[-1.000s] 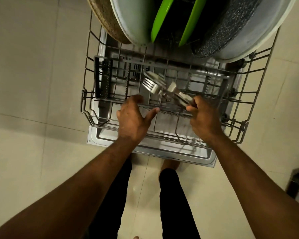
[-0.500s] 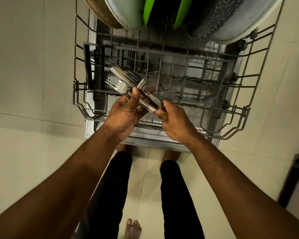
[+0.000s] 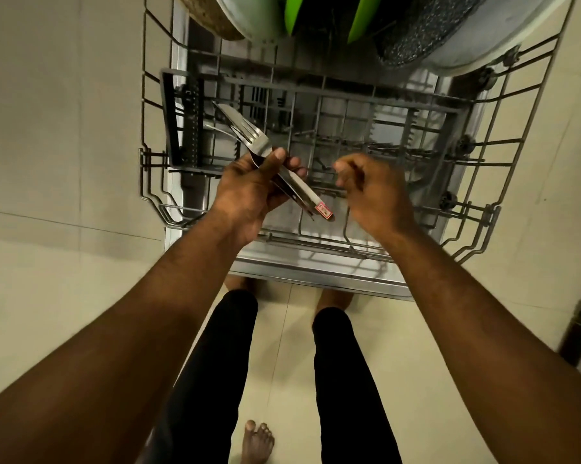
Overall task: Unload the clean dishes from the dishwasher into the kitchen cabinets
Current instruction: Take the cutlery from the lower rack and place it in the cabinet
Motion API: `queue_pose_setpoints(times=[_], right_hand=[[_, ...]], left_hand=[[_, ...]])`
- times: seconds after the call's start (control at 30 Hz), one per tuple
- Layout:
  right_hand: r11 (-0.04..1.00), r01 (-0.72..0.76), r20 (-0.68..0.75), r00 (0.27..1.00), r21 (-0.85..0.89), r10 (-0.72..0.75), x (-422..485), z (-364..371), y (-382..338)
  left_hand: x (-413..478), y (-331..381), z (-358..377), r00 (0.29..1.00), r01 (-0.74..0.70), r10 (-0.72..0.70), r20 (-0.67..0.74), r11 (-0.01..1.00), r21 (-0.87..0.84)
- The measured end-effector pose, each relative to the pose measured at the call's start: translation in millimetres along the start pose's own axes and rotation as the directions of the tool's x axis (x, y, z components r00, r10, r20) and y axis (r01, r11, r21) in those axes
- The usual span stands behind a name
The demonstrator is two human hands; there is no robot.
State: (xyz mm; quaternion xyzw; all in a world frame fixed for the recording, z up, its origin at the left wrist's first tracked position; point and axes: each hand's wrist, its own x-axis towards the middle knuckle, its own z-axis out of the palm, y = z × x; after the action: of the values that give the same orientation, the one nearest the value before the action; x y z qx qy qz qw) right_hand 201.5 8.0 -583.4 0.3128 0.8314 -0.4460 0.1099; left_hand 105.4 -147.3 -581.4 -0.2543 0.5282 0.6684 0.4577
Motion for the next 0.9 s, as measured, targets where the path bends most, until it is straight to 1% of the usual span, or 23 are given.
queue_pose_setpoints(times=[0.03, 0.07, 0.13, 0.2, 0.27, 0.4, 0.57, 0.63, 0.7, 0.77, 0.8, 0.87, 0.9], right_hand=[[0.994, 0.044, -0.051, 0.997, -0.098, -0.05, 5, -1, 1], [0.975, 0.078, -0.06, 0.994, -0.209, -0.092, 12, -2, 2], [0.901, 0.097, 0.012, 0.995, -0.423, -0.101, 25, 2, 1], [0.823, 0.086, 0.106, 0.994, -0.561, -0.032, 37, 7, 3], [0.767, 0.096, 0.157, 0.988, -0.635, 0.006, 45, 9, 3], [0.699, 0.155, 0.173, 0.984, -0.698, -0.046, 48, 7, 1], [0.704, 0.199, 0.203, 0.976, -0.681, -0.08, 51, 12, 4], [0.736, 0.199, 0.203, 0.975, -0.647, -0.085, 50, 13, 5], [0.775, 0.194, 0.17, 0.979, -0.601, -0.113, 45, 13, 6], [0.846, 0.183, 0.087, 0.983, -0.5, -0.161, 35, 10, 5], [0.892, 0.17, 0.032, 0.985, -0.42, -0.172, 29, 7, 4], [0.963, 0.122, -0.043, 0.99, -0.24, -0.136, 17, 1, 3], [0.983, 0.094, -0.058, 0.993, -0.157, -0.104, 12, -2, 3]], left_hand=[[1, -1, -1, 1.0, 0.001, -0.001, -0.011, 1.0, 0.002], [2, -2, -2, 1.0, 0.003, -0.003, -0.018, 1.0, 0.004], [2, -6, -3, 1.0, 0.01, -0.01, -0.014, 1.0, 0.007], [2, -10, -4, 1.0, 0.012, -0.012, 0.002, 1.0, 0.023], [3, -12, -5, 1.0, 0.014, -0.014, 0.003, 0.999, 0.036], [7, -12, -8, 1.0, 0.019, -0.019, -0.01, 0.999, 0.034], [9, -8, -8, 1.0, 0.013, -0.013, -0.007, 0.999, 0.031], [9, -6, -7, 1.0, 0.015, -0.015, -0.005, 1.0, 0.025], [9, -4, -6, 1.0, 0.02, -0.02, -0.016, 1.0, 0.011], [6, 0, -5, 1.0, 0.022, -0.022, -0.02, 1.0, 0.003], [4, 2, -4, 1.0, 0.022, -0.022, -0.019, 1.0, 0.006], [-1, 7, -2, 1.0, 0.019, -0.019, -0.012, 1.0, 0.021], [-5, 11, -1, 1.0, 0.014, -0.013, -0.004, 0.999, 0.03]])
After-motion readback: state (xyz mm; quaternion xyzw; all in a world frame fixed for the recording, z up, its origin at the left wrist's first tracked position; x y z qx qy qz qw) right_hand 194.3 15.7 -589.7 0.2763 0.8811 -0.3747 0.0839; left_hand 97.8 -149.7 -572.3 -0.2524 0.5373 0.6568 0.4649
